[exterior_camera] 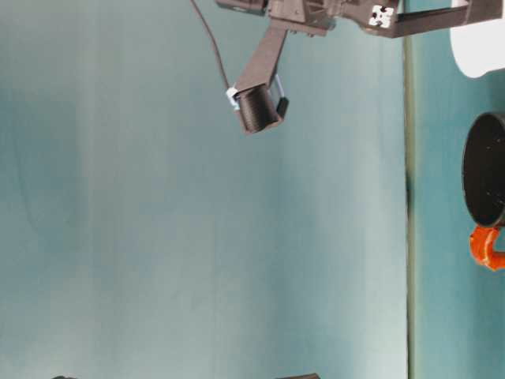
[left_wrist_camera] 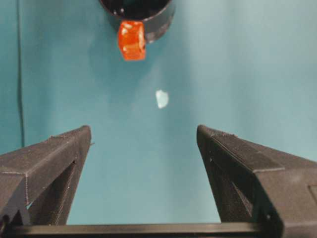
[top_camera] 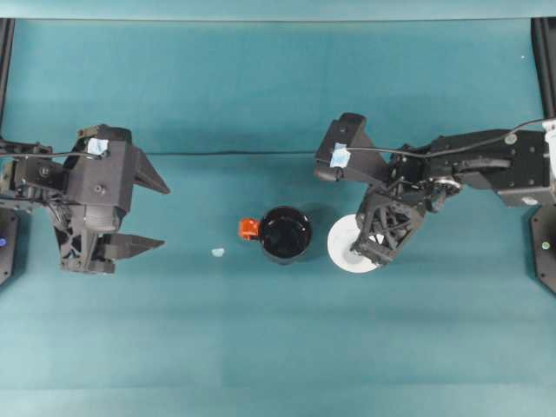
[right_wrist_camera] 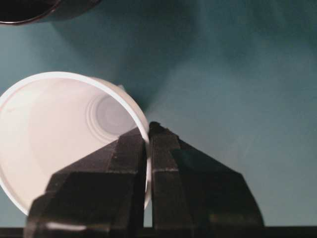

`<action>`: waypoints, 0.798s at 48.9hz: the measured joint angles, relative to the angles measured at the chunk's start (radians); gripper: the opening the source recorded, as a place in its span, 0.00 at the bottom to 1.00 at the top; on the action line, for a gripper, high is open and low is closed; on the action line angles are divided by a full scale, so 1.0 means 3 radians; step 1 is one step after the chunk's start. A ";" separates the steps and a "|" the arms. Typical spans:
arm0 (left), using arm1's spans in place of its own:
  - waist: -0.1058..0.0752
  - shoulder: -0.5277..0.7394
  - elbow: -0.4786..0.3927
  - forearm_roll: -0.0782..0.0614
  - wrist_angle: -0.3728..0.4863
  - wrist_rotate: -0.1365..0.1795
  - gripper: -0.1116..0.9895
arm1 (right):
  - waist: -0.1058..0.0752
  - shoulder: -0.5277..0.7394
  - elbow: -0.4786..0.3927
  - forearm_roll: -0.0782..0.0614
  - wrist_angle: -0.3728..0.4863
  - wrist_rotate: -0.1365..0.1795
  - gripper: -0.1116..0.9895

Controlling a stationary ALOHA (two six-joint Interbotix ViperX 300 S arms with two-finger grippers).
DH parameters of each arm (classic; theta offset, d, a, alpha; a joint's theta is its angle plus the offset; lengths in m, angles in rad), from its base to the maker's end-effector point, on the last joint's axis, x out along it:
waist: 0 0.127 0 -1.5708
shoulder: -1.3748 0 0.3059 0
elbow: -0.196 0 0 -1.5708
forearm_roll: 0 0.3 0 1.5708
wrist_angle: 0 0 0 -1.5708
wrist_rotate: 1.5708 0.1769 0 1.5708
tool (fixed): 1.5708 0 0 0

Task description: Put the paper cup into the moved red handle cup holder.

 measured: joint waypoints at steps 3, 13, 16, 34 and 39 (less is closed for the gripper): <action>0.0000 0.0005 0.0000 0.0000 -0.0005 0.0000 0.94 | -0.0010 -0.0061 -0.0082 0.0000 0.0097 0.0000 0.01; 0.0000 0.0005 0.0000 0.0000 0.0000 0.0000 0.94 | -0.0097 -0.0291 -0.0491 -0.0066 0.0598 0.0000 0.01; 0.0005 0.0005 0.0000 0.0000 0.0000 0.0000 0.94 | -0.0102 -0.0322 -0.0654 -0.0112 0.0767 0.0005 0.01; 0.0000 0.0000 0.0000 0.0000 0.0000 -0.0005 0.94 | -0.0082 -0.0138 -0.1237 -0.0148 0.0977 0.0000 0.01; 0.0000 0.0000 0.0000 0.0000 0.0000 -0.0005 0.94 | -0.0082 -0.0056 -0.1283 -0.0148 0.0879 0.0000 0.01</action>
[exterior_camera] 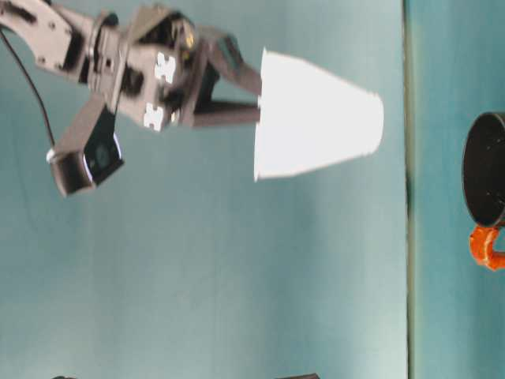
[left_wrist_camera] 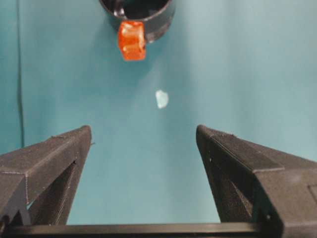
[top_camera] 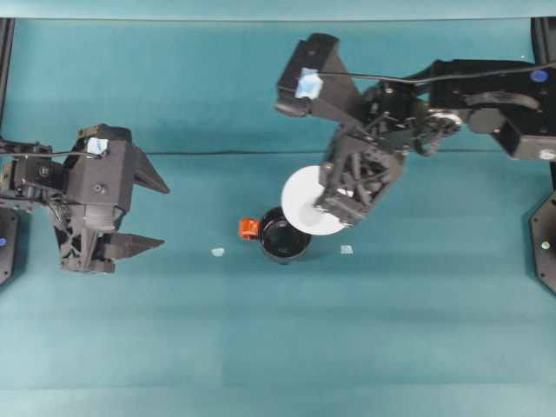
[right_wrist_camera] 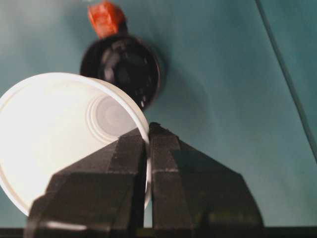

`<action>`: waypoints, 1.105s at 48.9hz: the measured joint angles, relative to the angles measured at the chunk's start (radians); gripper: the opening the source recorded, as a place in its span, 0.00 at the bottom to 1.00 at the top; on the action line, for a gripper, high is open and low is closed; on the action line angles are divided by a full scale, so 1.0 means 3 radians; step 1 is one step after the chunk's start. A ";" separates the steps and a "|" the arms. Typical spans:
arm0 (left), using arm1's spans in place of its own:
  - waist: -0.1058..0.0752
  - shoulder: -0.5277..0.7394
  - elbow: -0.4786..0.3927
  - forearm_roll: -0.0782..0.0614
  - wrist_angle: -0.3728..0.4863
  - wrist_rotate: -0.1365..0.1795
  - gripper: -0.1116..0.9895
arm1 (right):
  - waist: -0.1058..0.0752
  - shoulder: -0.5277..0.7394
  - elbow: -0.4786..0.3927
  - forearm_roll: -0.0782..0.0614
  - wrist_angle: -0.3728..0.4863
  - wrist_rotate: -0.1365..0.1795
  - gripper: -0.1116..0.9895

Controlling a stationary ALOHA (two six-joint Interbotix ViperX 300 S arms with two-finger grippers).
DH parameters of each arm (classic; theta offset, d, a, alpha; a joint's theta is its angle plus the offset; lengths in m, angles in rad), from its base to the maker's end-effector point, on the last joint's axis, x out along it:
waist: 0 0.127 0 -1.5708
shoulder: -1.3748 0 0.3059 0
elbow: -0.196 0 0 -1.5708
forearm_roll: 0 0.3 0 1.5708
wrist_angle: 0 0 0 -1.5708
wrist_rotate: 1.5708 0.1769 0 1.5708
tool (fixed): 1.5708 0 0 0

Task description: Put the paper cup into the moved red handle cup holder.

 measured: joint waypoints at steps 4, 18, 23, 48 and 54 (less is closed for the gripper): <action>0.0000 0.0000 0.0000 0.0000 0.0000 0.0000 0.94 | 0.0005 0.0056 0.0000 0.0000 -0.0051 0.0000 0.01; 0.0000 0.0000 0.0000 0.0000 0.0000 0.0000 0.94 | 0.0092 0.0378 0.0000 -0.0005 -0.0348 0.0000 0.01; 0.0000 0.0000 0.0000 0.0000 0.0000 0.0000 0.94 | 0.0102 0.0491 0.0000 -0.0005 -0.0378 0.0000 0.01; 0.0000 0.0000 0.0000 0.0000 0.0000 0.0000 0.94 | 0.0143 0.0823 0.0041 -0.0010 -0.0593 0.0005 0.01; 0.0000 0.0000 0.0000 0.0000 0.0000 -0.0005 0.94 | 0.0143 0.0844 0.0061 -0.0020 -0.0598 0.0005 0.01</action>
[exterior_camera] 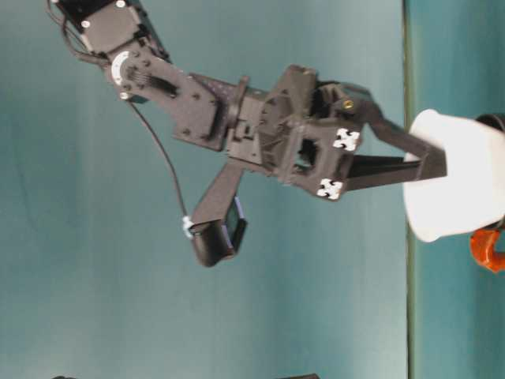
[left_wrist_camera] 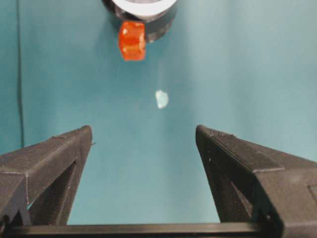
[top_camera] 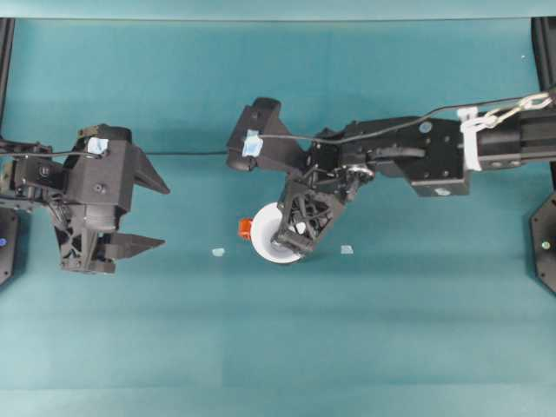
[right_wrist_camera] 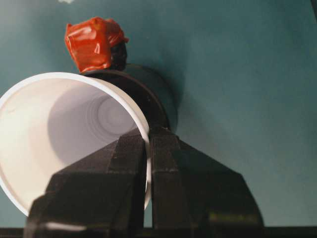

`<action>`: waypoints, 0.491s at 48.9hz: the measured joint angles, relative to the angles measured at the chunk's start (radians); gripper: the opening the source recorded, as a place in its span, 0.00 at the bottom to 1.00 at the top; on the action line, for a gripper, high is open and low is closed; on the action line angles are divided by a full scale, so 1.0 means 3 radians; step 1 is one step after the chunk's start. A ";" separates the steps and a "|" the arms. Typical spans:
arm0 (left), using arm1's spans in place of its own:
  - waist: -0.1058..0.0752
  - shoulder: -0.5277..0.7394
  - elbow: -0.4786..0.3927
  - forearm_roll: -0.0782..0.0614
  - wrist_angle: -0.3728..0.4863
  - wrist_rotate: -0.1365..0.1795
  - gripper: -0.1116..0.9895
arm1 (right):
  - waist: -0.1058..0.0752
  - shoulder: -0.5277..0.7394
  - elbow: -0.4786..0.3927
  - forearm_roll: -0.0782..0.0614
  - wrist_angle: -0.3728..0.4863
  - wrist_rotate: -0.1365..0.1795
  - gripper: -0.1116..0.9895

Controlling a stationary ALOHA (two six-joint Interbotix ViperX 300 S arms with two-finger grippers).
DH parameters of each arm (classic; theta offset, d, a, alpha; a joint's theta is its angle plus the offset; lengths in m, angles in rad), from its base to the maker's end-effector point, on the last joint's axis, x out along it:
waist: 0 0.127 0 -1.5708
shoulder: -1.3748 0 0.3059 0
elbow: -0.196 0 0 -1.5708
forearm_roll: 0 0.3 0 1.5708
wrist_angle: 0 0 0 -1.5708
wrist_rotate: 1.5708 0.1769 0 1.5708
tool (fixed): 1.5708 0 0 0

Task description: Put the paper cup into the moved red handle cup holder.

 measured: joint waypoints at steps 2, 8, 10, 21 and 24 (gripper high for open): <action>0.0000 0.0000 0.0000 0.0000 0.0000 0.0000 0.94 | 0.0000 0.0000 0.0000 -0.0005 0.0005 -0.0005 0.01; 0.0000 0.0000 0.0000 0.0000 0.0000 0.0000 0.94 | 0.0000 0.0000 0.0000 -0.0026 0.0000 0.0000 0.01; 0.0000 0.0000 -0.0005 0.0000 0.0000 0.0005 0.94 | 0.0000 0.0000 0.0000 -0.0031 -0.0005 0.0000 0.01; 0.0000 0.0000 0.0000 0.0000 0.0000 0.0000 0.94 | 0.0000 0.0000 0.0000 -0.0031 -0.0005 -0.0005 0.01; 0.0000 0.0000 0.0000 0.0000 0.0000 0.0000 0.94 | 0.0000 0.0000 0.0000 -0.0031 -0.0010 -0.0005 0.01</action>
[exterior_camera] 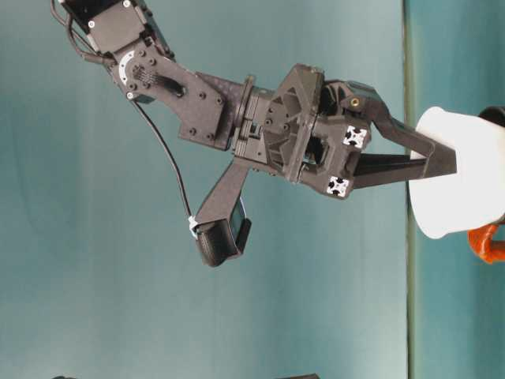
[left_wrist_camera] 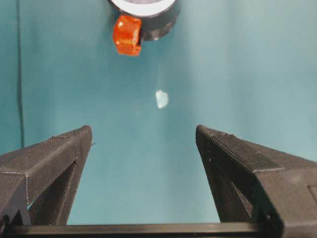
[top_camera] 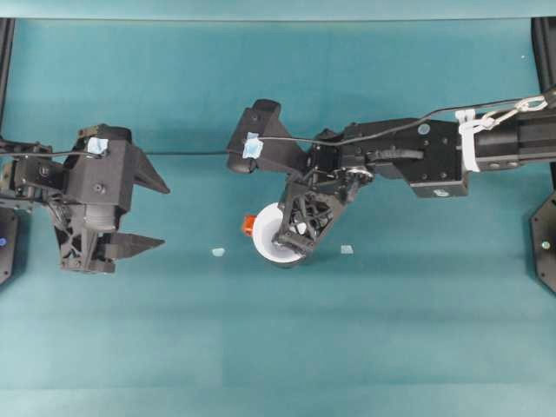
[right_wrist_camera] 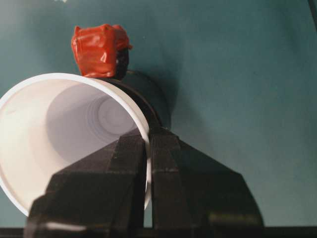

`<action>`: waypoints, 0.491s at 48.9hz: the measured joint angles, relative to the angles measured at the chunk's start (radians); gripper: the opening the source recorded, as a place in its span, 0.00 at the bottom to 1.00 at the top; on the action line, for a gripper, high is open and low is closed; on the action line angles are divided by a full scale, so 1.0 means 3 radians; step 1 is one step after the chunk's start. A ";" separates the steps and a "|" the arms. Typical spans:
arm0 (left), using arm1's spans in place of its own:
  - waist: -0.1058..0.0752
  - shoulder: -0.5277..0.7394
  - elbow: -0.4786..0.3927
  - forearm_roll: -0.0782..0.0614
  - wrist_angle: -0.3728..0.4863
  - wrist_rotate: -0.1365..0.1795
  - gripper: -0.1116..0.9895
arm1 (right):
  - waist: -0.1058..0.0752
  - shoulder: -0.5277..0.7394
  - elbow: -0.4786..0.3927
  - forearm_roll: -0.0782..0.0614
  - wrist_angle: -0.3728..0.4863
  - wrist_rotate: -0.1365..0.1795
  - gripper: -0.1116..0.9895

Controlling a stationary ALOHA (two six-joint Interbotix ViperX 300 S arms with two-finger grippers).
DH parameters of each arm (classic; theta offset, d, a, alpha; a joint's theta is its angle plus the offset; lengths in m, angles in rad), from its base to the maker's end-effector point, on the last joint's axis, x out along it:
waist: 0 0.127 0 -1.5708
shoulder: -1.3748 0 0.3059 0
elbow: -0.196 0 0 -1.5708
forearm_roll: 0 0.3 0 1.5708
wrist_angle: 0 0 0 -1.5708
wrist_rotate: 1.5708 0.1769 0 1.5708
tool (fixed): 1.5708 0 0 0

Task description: Put the paper cup into the moved red handle cup holder.

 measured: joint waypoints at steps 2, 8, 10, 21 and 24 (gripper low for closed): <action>0.0000 0.0000 0.0000 0.0000 0.0000 0.0000 0.94 | 0.0000 0.0000 0.0000 0.0000 0.0005 0.0005 0.01; 0.0000 0.0000 0.0000 0.0000 0.0000 0.0005 0.94 | 0.0000 0.0000 0.0000 0.0000 0.0036 0.0000 0.03; 0.0000 0.0000 0.0000 0.0000 0.0000 0.0005 0.94 | 0.0000 0.0000 0.0000 0.0000 0.0046 0.0005 0.04; 0.0000 0.0000 0.0000 0.0000 0.0000 0.0000 0.94 | 0.0026 0.0000 0.0000 0.0020 0.0046 0.0000 0.31; 0.0000 0.0000 0.0000 0.0000 0.0000 0.0005 0.94 | 0.0051 0.0000 0.0000 0.0020 0.0015 0.0000 0.47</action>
